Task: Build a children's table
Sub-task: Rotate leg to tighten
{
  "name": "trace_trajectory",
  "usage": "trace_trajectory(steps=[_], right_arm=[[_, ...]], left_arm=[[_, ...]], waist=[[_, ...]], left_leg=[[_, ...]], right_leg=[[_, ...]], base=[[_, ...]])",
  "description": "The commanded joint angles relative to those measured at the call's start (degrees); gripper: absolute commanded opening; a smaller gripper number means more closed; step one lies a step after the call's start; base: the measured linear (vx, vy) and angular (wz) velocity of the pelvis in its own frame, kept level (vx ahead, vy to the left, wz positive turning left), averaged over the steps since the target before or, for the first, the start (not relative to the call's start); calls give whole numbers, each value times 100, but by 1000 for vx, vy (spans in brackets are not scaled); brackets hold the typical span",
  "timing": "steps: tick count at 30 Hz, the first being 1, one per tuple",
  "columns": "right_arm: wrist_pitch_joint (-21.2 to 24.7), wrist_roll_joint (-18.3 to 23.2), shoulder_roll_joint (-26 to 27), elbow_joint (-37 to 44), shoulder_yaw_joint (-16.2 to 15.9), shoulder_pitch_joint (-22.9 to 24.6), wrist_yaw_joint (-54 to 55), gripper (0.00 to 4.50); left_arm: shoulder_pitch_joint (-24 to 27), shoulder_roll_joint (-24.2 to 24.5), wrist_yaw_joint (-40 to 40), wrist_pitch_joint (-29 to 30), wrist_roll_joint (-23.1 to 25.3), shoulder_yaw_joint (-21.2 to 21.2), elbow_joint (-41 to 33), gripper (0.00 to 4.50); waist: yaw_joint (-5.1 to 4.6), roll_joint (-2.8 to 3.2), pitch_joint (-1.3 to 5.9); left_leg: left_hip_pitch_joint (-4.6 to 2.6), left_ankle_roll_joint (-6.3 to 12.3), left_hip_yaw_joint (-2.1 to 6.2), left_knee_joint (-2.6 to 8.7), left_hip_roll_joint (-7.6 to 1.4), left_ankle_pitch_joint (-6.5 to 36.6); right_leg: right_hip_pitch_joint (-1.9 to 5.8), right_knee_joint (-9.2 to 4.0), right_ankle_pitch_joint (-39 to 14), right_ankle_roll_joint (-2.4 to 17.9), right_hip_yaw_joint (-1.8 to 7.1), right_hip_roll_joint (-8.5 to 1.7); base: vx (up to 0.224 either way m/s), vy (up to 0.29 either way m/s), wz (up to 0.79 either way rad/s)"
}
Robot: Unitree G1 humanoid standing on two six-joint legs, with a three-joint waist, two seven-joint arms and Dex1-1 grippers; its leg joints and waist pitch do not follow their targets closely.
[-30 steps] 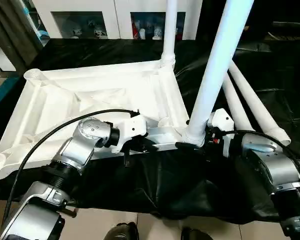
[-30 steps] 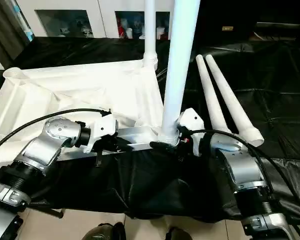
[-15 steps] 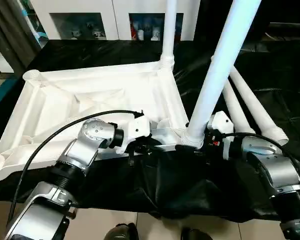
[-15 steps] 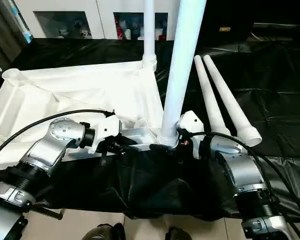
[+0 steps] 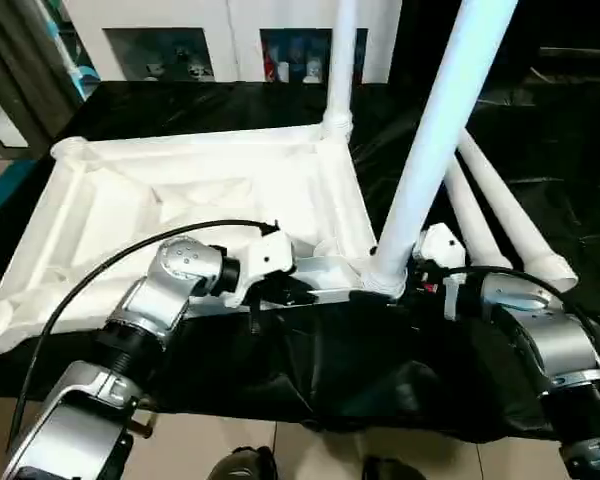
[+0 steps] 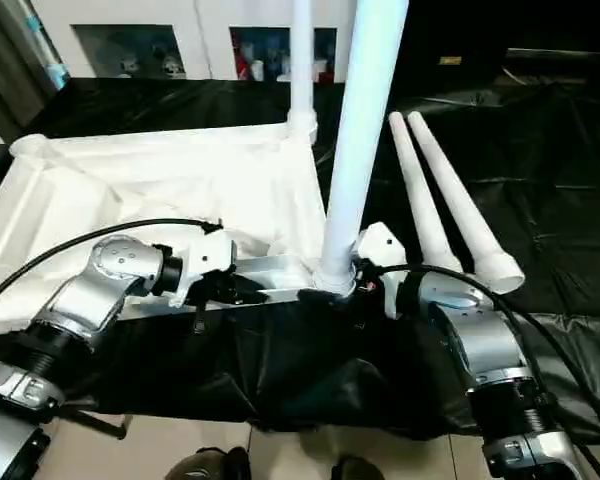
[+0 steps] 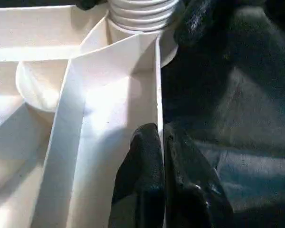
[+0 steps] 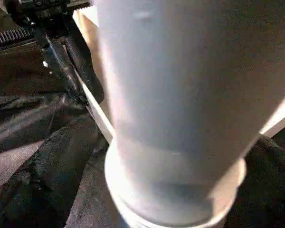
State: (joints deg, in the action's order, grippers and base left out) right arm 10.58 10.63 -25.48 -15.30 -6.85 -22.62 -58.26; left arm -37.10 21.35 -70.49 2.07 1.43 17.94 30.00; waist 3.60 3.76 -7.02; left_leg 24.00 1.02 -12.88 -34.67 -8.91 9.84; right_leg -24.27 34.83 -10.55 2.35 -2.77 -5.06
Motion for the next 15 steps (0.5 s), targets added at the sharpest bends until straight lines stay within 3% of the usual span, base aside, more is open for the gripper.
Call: trace_trajectory(steps=[1,4,8,9,15], right_arm=[[-11,34,-44,125,0,-3,-54,450],[1,54,-54,130,10,4,-60,450],[6,68,-60,121,12,6,-71,450],[9,76,-59,115,14,3,-73,421],[57,161,-56,102,52,-5,-107,373]], left_arm=[[-46,59,-107,-31,107,142,65,3],[-28,82,-105,-81,141,176,72,3],[-15,92,-107,-112,152,197,73,3],[-20,93,-117,-115,147,200,81,0],[-26,130,-155,-122,143,193,105,0]], waist=[[4,-64,514],[-12,-57,514],[-13,-65,528],[-11,-60,528],[-12,-56,520]], left_leg=[[-233,705,266,382,-453,730],[-238,636,274,394,-459,800],[-226,676,271,379,-449,711],[-222,700,273,376,-450,673],[-223,708,276,381,-453,716]], right_leg=[[307,-345,-551,1417,222,-399],[303,-340,-576,1406,222,-395],[320,-318,-373,1433,226,-407],[321,-315,-335,1441,222,-409],[315,-323,-416,1439,214,-402]], base=[[0,0,0],[0,0,0],[0,0,0],[0,0,0],[0,0,0]])
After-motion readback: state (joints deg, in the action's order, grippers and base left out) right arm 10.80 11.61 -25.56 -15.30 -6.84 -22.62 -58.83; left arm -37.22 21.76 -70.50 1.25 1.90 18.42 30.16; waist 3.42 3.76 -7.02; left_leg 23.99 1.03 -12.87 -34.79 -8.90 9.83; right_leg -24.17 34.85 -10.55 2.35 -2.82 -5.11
